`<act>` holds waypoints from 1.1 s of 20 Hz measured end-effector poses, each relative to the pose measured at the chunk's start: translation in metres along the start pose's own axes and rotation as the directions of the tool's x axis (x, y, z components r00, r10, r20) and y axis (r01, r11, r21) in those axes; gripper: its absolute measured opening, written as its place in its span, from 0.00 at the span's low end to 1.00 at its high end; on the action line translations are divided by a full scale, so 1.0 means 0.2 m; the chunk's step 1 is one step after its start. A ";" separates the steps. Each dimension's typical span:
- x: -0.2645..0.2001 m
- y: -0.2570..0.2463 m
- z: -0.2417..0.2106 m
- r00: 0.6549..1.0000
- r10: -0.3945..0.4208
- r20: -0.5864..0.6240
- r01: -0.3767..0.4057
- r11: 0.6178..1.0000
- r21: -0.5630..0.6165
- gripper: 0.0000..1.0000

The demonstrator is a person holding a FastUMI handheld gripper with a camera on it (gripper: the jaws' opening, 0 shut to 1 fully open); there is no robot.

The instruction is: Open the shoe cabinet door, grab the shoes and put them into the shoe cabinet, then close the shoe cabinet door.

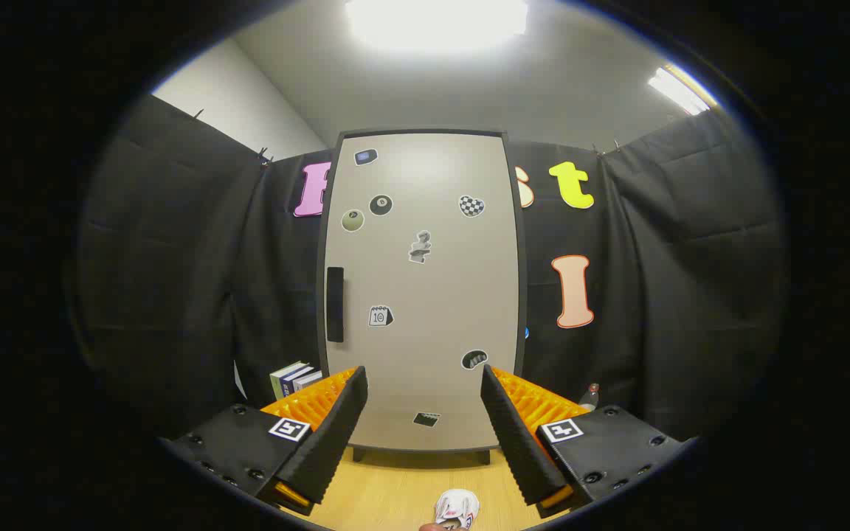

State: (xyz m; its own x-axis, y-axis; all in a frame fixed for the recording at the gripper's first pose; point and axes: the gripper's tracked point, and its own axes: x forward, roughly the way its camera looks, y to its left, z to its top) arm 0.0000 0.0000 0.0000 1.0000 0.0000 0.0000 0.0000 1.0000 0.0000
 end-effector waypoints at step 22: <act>0.08 0.12 0.00 1.000 0.007 -0.025 -0.007 1.000 0.011 0.98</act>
State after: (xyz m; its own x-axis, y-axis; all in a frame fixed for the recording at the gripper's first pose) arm 0.0152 0.0236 0.0004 0.9997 0.0069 -0.0249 -0.0067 0.9999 0.0113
